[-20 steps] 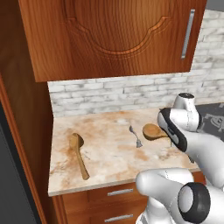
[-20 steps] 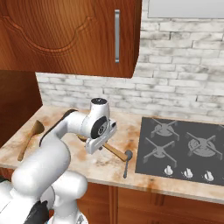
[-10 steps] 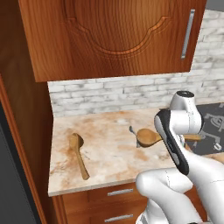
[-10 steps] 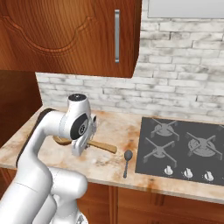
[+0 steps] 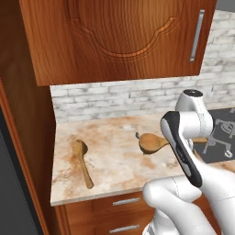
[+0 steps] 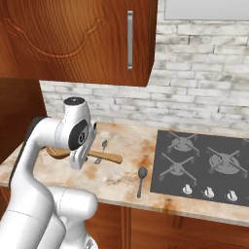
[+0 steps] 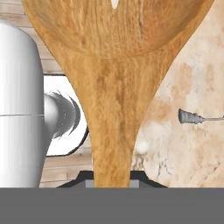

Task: Organize the utensils by type. Pick up the wooden spoons from the counter and place them in the open cabinet. Then pick up the metallic utensils from the counter and place them in the open drawer.

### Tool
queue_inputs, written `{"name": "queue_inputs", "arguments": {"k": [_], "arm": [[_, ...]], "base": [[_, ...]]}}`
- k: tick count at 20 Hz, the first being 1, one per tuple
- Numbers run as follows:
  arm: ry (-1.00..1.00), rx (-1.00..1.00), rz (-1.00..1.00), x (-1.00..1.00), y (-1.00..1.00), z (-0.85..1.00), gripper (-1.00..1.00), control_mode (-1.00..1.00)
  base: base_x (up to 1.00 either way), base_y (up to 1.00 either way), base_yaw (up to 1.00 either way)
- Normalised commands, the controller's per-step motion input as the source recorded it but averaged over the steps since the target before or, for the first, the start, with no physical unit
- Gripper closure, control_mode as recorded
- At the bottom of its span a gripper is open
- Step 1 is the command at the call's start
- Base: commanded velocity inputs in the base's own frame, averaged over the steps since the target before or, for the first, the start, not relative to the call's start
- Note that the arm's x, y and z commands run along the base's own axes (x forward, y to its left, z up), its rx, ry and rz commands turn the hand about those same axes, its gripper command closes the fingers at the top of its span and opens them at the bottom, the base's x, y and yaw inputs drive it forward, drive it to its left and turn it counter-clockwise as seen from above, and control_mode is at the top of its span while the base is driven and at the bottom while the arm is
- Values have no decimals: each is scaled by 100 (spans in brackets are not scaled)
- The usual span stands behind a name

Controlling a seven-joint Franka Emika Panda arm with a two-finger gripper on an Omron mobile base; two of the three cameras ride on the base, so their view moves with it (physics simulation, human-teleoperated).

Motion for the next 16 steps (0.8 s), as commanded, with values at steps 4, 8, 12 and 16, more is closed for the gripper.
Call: {"name": "queue_inputs", "arguments": {"k": [4,8,12,16], "arm": [[0,0,0,-2,0,0,100,-100],[0,0,0,-8,0,0,100,100],[0,0,0,0,0,0,100,100],[0,0,0,0,0,0,100,100]], "base": [[0,0,0],[-24,-6,0],[-49,-20,-18],[-8,-11,-77]]}}
